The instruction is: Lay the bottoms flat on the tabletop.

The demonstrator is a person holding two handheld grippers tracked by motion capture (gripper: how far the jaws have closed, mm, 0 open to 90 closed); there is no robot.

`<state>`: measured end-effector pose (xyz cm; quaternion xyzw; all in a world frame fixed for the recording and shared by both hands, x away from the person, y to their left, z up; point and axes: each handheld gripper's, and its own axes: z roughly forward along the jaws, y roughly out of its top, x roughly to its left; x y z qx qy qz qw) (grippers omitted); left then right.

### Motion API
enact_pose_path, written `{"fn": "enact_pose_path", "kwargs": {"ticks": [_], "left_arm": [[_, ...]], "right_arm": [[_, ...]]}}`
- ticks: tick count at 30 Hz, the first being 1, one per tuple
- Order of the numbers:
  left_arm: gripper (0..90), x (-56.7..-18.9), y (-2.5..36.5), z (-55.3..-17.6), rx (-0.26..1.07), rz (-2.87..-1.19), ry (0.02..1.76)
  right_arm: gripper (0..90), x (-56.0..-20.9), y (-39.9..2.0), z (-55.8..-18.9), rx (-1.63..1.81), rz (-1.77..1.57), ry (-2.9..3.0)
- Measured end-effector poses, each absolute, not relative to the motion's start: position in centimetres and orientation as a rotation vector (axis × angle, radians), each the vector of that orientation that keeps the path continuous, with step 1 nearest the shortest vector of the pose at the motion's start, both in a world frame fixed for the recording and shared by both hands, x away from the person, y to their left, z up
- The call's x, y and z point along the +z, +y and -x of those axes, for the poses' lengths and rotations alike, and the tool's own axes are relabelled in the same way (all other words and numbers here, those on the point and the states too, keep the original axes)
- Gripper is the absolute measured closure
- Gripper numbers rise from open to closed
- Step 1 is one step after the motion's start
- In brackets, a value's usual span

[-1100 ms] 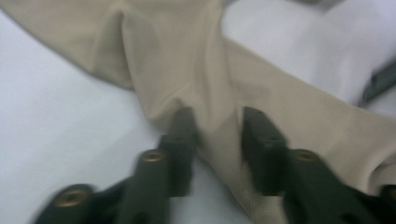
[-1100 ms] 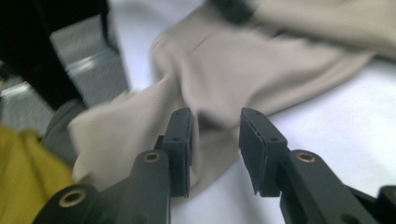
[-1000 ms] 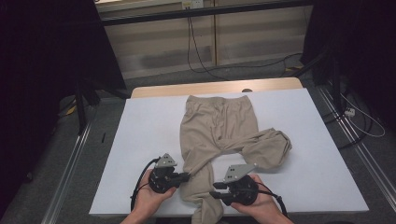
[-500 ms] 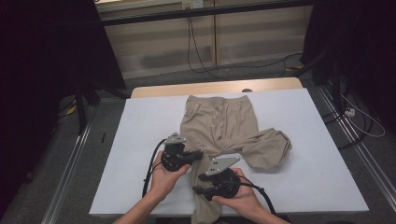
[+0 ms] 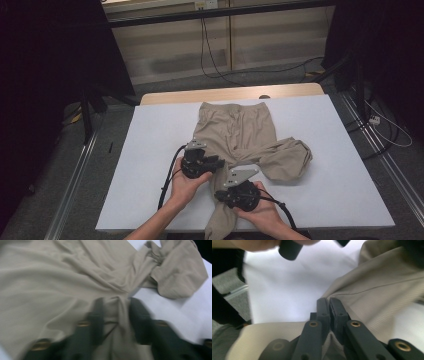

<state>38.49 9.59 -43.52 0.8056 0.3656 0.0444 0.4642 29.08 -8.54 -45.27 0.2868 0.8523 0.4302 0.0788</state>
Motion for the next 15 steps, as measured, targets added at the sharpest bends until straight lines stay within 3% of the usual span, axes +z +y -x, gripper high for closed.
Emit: {"fn": "enact_pose_path", "kwargs": {"ticks": [3, 7, 12, 15], "left_arm": [[48.5, -43.1, 10.4, -37.9, 0.165, -1.98, 0.895], [43.1, -42.4, 11.1, -36.8, 0.191, -1.965, 0.881], [46.2, -42.0, 11.6, -35.0, 0.199, -1.976, 0.843], [55.8, -42.6, 11.7, -34.0, 0.192, -2.038, 0.792]], "right_arm": [[88.2, -44.2, -10.5, -28.3, 1.35, -0.894, 2.524], [86.9, -43.9, -13.3, -27.8, 1.4, -0.983, 2.488], [85.7, -44.8, -16.0, -27.7, 1.35, -1.098, 2.472], [88.5, -44.9, -17.2, -27.7, 1.306, -1.119, 2.451]]}}
